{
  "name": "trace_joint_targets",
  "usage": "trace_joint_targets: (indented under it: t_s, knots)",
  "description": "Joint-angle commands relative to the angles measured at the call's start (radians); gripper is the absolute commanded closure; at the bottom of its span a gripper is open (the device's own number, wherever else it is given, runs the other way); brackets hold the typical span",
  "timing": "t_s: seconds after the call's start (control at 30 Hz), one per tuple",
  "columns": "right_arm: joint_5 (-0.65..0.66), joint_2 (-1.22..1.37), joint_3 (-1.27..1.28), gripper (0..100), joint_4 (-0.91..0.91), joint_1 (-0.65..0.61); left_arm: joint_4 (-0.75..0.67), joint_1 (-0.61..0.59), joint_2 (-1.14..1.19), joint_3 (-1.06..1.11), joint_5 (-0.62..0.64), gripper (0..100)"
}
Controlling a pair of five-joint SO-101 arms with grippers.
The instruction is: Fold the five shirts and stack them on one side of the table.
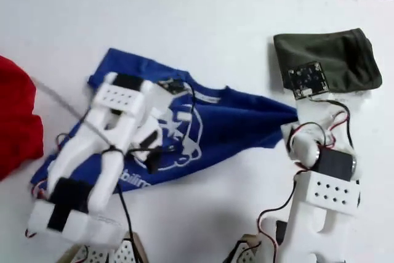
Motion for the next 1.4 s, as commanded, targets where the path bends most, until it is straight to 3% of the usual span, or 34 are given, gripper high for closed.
trace_joint_targets:
  t_s: [0.0, 0.2, 0.37, 0.7, 0.93, 1.1, 1.37]
  knots:
    - [0.055, -0.007, -0.009, 98.1, -0.024, 0.105, 0.054, -0.066, -0.172, -0.036, -0.021, 74]
    - [0.061, -0.008, -0.005, 98.1, -0.016, 0.246, 0.0, -0.334, -0.25, 0.001, -0.071, 74]
    - [0.201, -0.008, -0.021, 98.1, 0.097, 0.346, -0.114, -0.548, -0.121, 0.064, -0.152, 74]
    - [0.25, -0.008, -0.015, 98.0, 0.097, 0.383, -0.186, -0.66, 0.028, 0.064, -0.175, 74]
    - [0.25, -0.008, -0.015, 98.0, 0.096, 0.381, -0.187, -0.733, 0.034, 0.101, -0.301, 74]
    - [0.25, -0.008, -0.015, 98.0, 0.096, 0.381, -0.301, -0.802, 0.034, 0.162, -0.361, 74]
    - [0.25, -0.008, -0.02, 98.0, 0.096, 0.381, -0.4, -0.807, 0.035, 0.278, -0.364, 74]
